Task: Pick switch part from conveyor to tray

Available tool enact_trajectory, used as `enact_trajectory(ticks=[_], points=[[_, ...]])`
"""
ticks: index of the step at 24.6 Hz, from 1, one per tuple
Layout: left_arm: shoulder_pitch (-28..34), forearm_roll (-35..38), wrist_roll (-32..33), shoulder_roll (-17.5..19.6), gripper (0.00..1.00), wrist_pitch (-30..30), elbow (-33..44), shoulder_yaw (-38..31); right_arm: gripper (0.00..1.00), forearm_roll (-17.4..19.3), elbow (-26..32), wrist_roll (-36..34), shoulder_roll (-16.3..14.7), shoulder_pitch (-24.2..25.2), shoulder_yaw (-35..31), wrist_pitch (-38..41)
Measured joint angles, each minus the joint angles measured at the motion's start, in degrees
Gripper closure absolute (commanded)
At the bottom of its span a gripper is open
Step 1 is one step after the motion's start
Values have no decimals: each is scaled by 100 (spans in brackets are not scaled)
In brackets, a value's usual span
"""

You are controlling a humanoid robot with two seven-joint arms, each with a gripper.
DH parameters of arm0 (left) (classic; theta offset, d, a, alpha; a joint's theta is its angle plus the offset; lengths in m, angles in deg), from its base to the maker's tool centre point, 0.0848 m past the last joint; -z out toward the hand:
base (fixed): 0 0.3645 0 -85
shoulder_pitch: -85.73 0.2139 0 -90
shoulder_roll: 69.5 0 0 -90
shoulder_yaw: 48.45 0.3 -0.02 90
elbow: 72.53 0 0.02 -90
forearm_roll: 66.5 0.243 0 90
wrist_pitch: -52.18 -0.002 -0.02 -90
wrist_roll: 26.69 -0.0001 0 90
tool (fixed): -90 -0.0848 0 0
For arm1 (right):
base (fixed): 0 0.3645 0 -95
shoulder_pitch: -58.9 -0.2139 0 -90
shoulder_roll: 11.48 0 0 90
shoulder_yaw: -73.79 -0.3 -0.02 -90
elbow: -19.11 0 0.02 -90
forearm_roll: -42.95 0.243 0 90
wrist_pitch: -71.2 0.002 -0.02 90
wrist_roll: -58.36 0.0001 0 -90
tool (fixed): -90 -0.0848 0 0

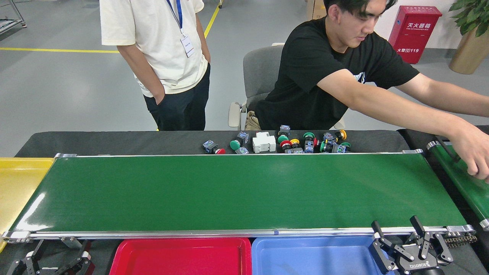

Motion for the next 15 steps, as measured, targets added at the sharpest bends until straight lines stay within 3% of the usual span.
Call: enact_trajectory(ticks=[8,15], points=[[-23,2,0,-9,0,-2,-15,5,1,10,0,25,-12,22,49,-29],[-92,2,0,-9,0,-11,-22,-14,1,50,-95,619,-12,21,48,-149]])
